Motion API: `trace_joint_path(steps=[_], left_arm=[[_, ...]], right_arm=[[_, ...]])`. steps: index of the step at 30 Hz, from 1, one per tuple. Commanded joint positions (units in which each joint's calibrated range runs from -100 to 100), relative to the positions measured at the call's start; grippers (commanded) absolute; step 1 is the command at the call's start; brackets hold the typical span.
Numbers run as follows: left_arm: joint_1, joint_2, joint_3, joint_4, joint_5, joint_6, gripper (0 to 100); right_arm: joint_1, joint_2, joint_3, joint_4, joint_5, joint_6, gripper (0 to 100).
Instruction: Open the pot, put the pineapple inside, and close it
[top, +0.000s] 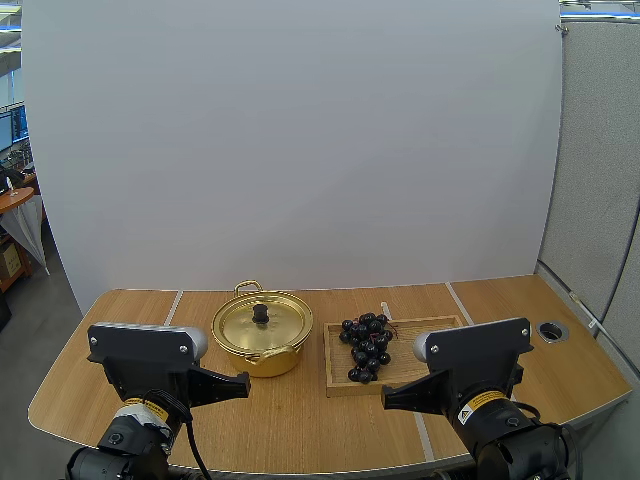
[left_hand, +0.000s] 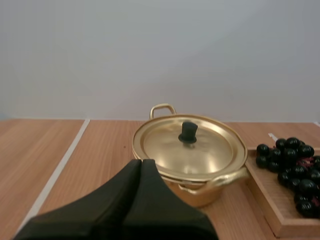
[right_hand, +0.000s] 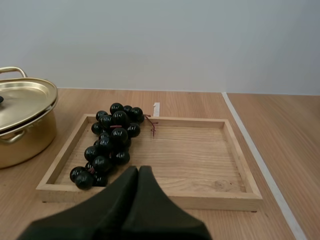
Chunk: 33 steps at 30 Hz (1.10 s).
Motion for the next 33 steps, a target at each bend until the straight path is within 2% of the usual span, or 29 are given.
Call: trace_joint_path(steps=[1,33], left_arm=[[0.06,-0.22,0.13,0.52,4.54,-1.71,0],[0.06,-0.22,0.13,0.69,5.29,-1.63,0]], right_arm=[[-0.2,-0.42,0.16,-0.23,0.6,-0.29,0],[-0.2,-0.42,0.16,0.05,0.6,0.0,0]])
